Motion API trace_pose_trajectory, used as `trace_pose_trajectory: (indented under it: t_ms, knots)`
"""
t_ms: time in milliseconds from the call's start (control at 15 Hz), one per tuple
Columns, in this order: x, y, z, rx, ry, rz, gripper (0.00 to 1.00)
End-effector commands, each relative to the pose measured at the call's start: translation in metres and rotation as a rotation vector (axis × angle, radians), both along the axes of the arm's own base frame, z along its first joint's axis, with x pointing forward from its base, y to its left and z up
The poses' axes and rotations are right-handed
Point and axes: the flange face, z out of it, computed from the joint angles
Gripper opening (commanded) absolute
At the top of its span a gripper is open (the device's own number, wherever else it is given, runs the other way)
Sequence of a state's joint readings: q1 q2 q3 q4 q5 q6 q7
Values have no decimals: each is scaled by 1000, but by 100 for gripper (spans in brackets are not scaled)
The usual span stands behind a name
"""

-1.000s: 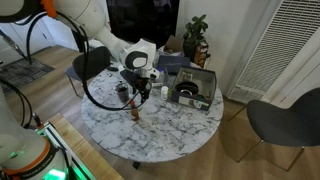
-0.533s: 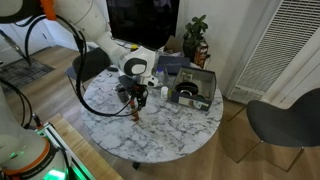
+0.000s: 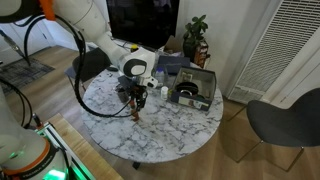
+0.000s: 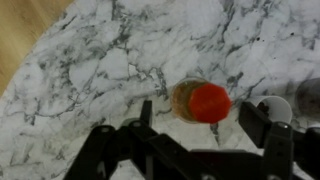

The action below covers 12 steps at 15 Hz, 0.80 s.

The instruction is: Put the green bottle and the transparent bottle with the red lid in the transparent box

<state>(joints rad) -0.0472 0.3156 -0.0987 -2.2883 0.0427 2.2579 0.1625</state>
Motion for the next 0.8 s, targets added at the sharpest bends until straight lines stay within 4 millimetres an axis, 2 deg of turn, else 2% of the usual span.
trace_pose_trajectory:
  t_ms: [0,67,133,267,467,533,733]
  knots:
    - [-13,-5,3,-5,0,-25,63]
    - [-14,-6,3,-5,-3,-26,57]
    - [-15,-7,3,-4,-2,-25,44]
    - [-17,-6,5,0,-2,-24,32]
    - [-17,-5,8,2,-4,-18,21]
    - [-17,-4,9,0,-7,-14,7]
    - [-16,-3,15,-1,-14,-2,7]
